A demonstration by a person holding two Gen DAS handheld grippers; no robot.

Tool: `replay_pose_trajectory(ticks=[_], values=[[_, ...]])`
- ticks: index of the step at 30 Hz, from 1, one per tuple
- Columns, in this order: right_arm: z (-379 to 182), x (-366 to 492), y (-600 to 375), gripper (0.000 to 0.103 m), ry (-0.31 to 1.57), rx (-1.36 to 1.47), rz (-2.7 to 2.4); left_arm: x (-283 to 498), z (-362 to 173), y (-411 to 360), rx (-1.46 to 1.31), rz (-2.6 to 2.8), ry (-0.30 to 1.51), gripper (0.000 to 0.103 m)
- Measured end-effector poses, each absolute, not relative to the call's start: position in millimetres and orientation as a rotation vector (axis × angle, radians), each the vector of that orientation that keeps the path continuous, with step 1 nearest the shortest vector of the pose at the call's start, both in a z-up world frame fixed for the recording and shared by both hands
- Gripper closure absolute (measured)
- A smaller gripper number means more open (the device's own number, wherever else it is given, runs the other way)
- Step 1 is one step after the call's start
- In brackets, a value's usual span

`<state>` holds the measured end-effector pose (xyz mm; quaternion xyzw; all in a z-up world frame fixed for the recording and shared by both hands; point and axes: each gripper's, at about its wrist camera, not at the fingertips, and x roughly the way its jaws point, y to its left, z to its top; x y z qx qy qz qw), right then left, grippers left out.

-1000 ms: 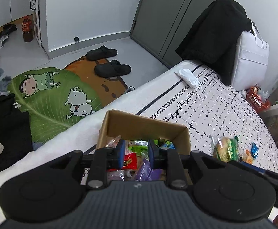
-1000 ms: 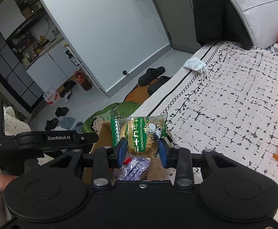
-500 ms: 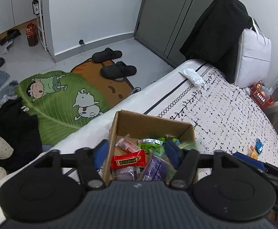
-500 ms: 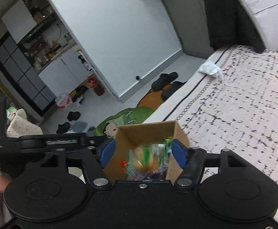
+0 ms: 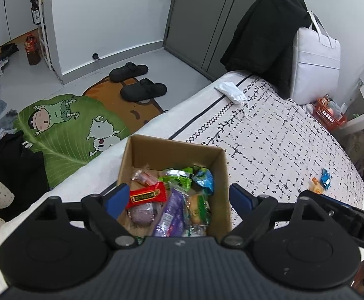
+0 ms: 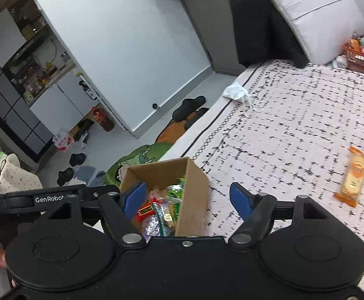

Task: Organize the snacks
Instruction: 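Move both open tools back toward the orange cake and blue packet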

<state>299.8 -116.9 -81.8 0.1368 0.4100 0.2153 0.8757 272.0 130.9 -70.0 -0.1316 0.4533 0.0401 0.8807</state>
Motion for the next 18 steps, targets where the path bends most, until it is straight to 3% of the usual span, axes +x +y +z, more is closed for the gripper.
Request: replay_pose_trajectory(ticks=[5, 12, 18], values=[[-77, 293, -137, 0.021, 0.843, 0.28, 0.42, 269, -72, 110, -0.263, 0.078, 0.946, 0.01], [-75, 287, -176, 0.02, 0.818, 0.285, 0.357, 264, -71, 76, -0.262, 0.059, 0.936, 0.001], [-74, 284, -212, 0.017, 0.798, 0.31, 0.311, 262, -71, 45, -0.247, 0.026, 0.932, 0.0]])
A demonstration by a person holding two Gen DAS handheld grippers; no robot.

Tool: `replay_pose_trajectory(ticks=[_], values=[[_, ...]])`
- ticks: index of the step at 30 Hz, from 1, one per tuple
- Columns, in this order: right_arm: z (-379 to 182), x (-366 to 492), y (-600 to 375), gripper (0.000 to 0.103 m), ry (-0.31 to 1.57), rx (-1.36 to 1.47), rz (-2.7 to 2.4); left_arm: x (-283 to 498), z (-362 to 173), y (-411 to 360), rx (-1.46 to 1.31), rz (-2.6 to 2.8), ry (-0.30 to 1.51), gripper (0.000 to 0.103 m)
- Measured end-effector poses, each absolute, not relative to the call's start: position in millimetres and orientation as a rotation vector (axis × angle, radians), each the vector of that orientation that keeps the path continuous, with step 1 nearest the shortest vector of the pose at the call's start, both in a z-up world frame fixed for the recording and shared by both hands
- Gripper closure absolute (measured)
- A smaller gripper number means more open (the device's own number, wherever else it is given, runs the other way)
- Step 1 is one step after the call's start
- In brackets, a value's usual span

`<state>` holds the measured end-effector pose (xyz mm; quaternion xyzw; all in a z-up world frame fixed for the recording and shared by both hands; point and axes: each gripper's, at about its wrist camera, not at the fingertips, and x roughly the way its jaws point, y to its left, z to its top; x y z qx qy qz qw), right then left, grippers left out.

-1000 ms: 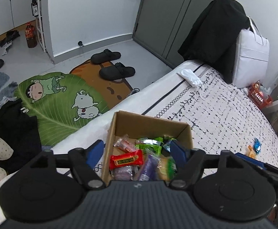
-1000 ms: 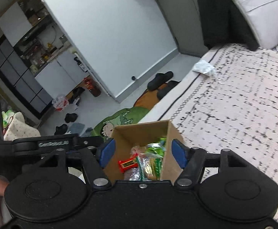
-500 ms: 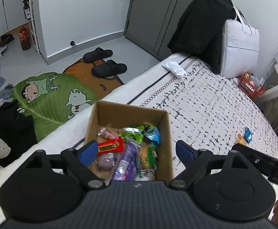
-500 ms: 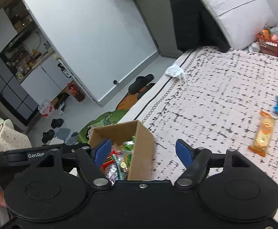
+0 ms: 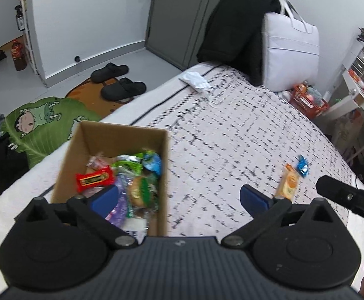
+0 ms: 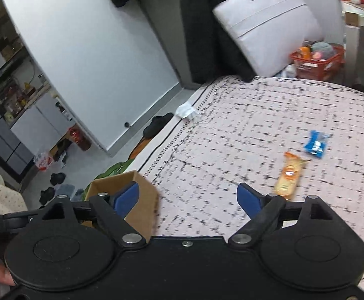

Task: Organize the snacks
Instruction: 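Move both open tools back toward the orange cake and blue packet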

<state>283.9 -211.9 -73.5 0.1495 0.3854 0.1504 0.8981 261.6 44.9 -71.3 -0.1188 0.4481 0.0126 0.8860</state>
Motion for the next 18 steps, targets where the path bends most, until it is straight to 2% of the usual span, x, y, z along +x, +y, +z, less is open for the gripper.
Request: replay_pose_trajectory(ticks=[2, 7, 18], values=[[-72, 281, -222, 0.012, 0.788, 0.302, 0.3, 262, -72, 34, -0.246, 0.01, 0.93, 0.0], [-71, 279, -252, 0.006, 0.77, 0.32, 0.265, 265, -74, 5, -0.252, -0.019, 0.91, 0.0], [-89, 285, -309, 0.005, 0.791, 0.376, 0.188, 276, -83, -49, -0.258, -0.071, 0.922, 0.0]])
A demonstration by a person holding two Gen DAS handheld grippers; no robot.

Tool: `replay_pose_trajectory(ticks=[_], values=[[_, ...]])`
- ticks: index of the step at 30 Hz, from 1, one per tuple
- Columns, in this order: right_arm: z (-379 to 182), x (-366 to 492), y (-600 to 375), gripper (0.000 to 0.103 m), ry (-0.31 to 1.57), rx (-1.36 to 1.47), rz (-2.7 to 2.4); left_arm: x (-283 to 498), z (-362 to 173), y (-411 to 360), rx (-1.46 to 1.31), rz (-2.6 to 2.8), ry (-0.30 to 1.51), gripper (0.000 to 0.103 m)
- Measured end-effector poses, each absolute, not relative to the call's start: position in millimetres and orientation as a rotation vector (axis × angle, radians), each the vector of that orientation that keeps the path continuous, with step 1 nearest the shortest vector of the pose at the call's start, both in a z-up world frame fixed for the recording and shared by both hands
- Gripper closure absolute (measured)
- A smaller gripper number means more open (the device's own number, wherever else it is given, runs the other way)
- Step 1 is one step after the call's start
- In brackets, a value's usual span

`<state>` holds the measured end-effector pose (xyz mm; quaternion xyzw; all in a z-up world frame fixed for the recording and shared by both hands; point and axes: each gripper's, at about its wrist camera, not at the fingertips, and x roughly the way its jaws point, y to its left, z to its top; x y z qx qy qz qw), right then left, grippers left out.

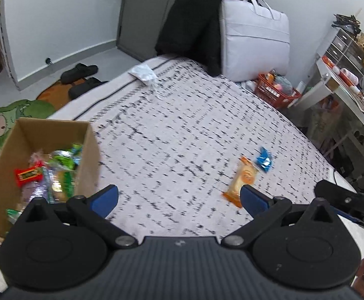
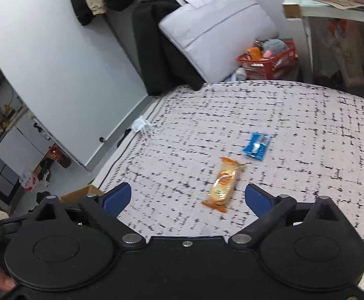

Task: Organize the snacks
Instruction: 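Move both open tools back toward the orange cake and blue packet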

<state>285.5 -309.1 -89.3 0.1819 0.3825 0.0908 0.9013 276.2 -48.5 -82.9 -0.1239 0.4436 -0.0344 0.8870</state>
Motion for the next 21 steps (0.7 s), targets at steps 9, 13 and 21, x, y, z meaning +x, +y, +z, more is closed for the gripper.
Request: replay_pose_trajectory(ticks=[9, 13, 21], values=[[-101, 299, -358, 0.0, 0.805, 0.434, 0.143, 294, -90, -83, -0.246, -0.106, 0.935, 0.0], [-113, 307, -374, 0.0, 0.823, 0.45, 0.109, 304, -98, -100, -0.25, -0.121, 0.947, 0.0], [-136, 327, -393, 0.0, 0.845, 0.508, 0.067, 326, -118, -128, -0.25, -0.147, 0.989, 0.0]])
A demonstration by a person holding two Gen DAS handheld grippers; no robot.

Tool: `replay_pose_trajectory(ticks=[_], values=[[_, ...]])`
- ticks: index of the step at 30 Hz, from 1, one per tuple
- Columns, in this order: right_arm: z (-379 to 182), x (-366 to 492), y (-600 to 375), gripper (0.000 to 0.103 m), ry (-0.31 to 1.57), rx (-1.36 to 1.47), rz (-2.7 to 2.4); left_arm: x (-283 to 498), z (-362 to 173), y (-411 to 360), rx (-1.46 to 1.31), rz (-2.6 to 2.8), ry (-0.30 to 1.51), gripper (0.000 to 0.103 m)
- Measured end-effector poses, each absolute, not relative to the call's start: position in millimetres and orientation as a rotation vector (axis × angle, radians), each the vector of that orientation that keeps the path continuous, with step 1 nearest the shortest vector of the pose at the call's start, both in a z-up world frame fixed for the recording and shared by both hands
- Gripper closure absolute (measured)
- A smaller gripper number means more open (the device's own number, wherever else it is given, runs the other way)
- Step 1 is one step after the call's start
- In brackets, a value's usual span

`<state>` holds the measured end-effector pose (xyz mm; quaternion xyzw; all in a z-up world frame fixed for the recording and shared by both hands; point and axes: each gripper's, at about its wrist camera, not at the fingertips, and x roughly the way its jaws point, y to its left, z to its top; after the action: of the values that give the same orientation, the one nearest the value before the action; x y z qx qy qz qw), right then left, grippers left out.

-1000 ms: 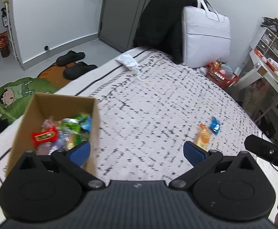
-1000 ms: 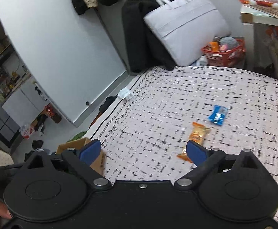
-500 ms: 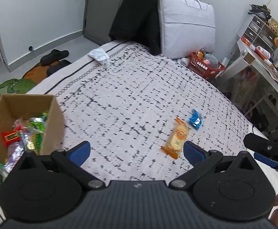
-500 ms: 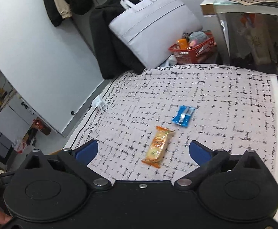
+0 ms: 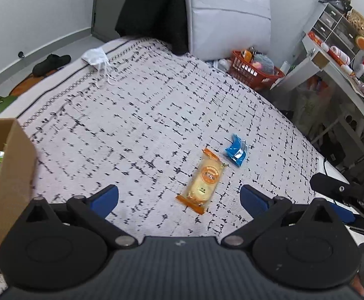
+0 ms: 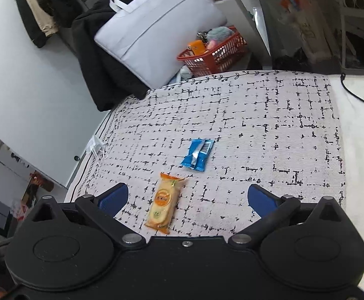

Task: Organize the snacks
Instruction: 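Move both open tools back toward the orange cake and blue packet, then grasp orange cake with left tool while right tool grasps blue packet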

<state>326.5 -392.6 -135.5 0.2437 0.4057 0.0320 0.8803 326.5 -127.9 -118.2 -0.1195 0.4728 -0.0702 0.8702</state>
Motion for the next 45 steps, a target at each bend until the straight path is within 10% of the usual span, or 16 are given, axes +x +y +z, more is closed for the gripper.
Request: replay_pose_trajectory(ticks=[19, 31, 35, 45], values=[[-191, 373, -404, 0.02, 0.913, 0.613, 0.006, 384, -186, -180, -0.165, -0.18, 1.072, 0.006], [-220, 403, -395, 0.031, 0.914, 0.646, -0.018, 414, -219, -194, -0.145, -0.223, 1.139, 0.042], [-229, 413, -387, 0.038, 0.916, 0.645, -0.013, 427, -218, -188, -0.161, -0.196, 1.149, 0.076], [-237, 431, -371, 0.045, 0.889, 0.628, -0.007, 448, -214, -156, -0.193, -0.168, 1.157, 0.078]])
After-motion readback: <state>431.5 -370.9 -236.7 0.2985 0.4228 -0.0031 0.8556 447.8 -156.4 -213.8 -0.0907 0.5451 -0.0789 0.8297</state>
